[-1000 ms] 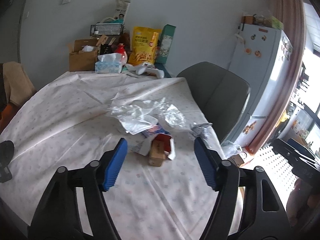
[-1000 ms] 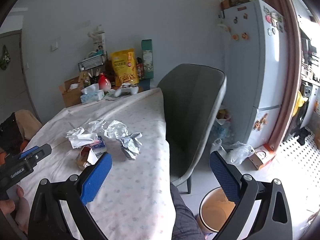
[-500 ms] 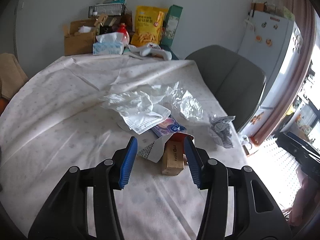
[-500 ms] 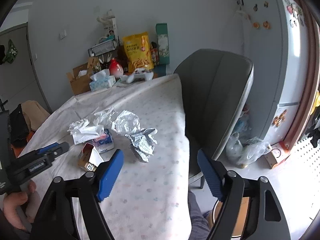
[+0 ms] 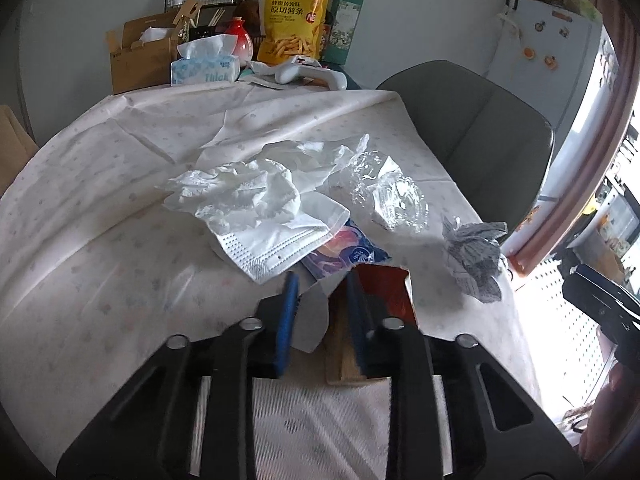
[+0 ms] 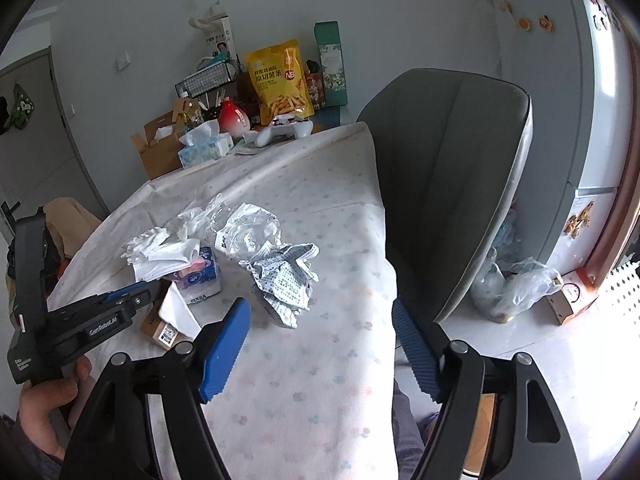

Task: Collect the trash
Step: 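Grasp the small cardboard box with the left gripper while the right gripper grasps crumpled foil, then carry the box and foil in both grippers over to the floor bin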

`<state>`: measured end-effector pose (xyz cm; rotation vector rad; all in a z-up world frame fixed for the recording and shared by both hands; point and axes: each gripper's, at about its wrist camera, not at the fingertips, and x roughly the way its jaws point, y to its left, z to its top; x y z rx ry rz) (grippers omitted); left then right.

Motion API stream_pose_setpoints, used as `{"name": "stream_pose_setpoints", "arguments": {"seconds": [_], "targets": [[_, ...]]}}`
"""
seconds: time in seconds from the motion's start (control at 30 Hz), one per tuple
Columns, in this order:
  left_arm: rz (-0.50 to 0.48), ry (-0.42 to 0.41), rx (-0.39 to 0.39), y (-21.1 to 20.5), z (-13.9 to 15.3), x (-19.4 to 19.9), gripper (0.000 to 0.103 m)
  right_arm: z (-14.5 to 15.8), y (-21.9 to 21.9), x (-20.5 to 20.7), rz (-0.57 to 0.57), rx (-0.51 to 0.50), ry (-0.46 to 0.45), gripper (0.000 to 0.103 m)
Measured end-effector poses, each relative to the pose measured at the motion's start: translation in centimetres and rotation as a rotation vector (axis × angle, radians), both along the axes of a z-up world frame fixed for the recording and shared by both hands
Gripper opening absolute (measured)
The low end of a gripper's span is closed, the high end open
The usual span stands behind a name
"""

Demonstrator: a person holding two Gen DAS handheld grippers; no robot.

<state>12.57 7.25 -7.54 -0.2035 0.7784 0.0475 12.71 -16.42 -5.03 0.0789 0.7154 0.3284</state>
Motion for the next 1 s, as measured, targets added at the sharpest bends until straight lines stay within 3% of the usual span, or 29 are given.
{"name": "stream_pose_setpoints", "arguments": {"seconds": [0.07, 0.17, 0.43, 0.7, 0.8, 0.87, 1.0], "targets": [[0.007, 0.001, -0.007, 0.2, 0.0, 0.2, 0.006, -0.1, 0.2, 0.2, 0.005, 0.001, -0.001, 0.072], [0.027, -0.011, -0.020, 0.7, 0.3, 0.0, 0.004, 0.0, 0.5, 0.4, 0.011, -0.001, -0.004, 0.071], [0.078, -0.098, -0.041, 1.7, 3.0, -3.0, 0.004, -0.7, 1.9, 1.4, 0.048, -0.014, 0.024, 0.066], [0.147, -0.109, -0.037, 3.5, 3.4, -4.4, 0.004, -2.3, 4.1, 3.3, 0.086, -0.047, 0.076, 0.062], [0.159, -0.106, -0.048, 4.0, 3.1, -4.6, 0.004, -2.9, 5.1, 3.7, 0.109, -0.078, 0.090, 0.049], [0.158, -0.106, -0.051, 3.9, 3.1, -4.6, 0.004, -3.5, 5.5, 3.9, 0.122, -0.100, 0.108, 0.015], [0.144, -0.111, -0.055, 3.4, 3.2, -4.8, 0.004, -3.7, 5.4, 3.6, 0.145, -0.084, 0.114, 0.006]]}}
